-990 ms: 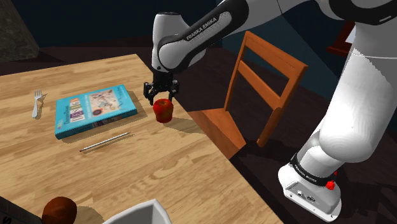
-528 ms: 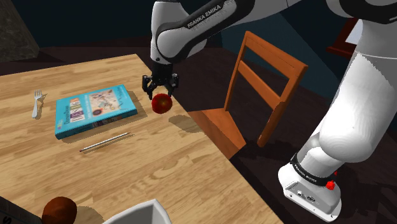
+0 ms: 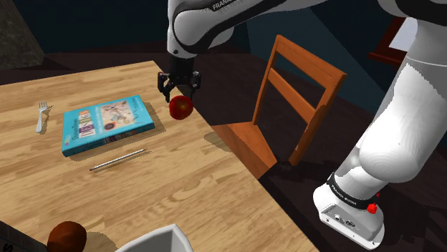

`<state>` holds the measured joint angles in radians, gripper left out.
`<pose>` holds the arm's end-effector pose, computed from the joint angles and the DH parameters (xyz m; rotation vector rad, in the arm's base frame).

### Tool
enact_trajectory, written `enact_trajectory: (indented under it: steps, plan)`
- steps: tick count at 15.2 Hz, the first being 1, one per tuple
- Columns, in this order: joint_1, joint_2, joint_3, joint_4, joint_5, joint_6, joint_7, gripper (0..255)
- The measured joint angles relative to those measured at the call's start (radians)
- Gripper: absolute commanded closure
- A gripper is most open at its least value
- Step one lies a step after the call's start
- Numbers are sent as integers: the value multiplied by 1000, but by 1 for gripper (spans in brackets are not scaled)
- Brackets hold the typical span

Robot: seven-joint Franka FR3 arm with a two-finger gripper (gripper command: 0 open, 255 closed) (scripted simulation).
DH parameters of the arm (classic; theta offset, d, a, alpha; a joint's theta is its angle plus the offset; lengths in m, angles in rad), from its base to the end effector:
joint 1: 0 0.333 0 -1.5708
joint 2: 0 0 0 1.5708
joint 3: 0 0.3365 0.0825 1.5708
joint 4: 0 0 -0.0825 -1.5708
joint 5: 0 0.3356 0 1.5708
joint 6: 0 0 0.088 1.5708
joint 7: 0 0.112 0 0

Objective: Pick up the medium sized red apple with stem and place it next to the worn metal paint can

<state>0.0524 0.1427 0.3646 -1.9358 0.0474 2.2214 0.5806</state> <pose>0.5192 0.2222 0.4701 -2.9724 0.2933 -0.1348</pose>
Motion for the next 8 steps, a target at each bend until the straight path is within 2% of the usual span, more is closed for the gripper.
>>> enact_trajectory:
  steps: [8]
  plan:
    - [-3, -29, 1, 70, 9, -97, 0, 255]
